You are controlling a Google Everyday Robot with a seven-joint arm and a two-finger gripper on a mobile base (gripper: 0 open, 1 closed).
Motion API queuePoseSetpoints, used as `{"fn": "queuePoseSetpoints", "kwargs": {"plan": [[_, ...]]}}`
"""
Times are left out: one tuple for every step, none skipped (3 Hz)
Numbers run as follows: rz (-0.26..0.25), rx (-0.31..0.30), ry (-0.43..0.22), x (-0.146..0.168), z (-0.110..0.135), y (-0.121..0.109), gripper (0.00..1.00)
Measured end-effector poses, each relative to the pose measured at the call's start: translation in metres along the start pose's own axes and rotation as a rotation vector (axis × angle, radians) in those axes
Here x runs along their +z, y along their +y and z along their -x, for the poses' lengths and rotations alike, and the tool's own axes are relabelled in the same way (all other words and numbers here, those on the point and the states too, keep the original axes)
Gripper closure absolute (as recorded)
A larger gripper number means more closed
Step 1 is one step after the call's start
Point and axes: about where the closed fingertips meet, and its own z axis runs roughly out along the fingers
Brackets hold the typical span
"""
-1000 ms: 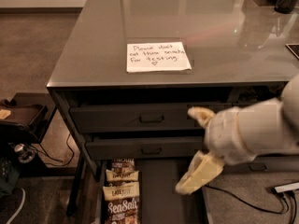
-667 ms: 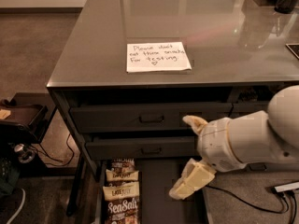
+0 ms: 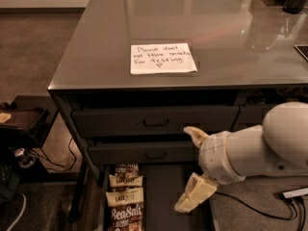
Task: Pick brown chip bag from bottom drawer and place on counter
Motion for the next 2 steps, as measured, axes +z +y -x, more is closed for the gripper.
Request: {"fn": "queuePoseSetpoints", "kwargs": {"plan": [[0.047,-0.163,-0.007,0.065,-0.029,0.007,0.00],[0.119,-0.274,-0.031,0.162,-0.071,0.003,0.00]]}}
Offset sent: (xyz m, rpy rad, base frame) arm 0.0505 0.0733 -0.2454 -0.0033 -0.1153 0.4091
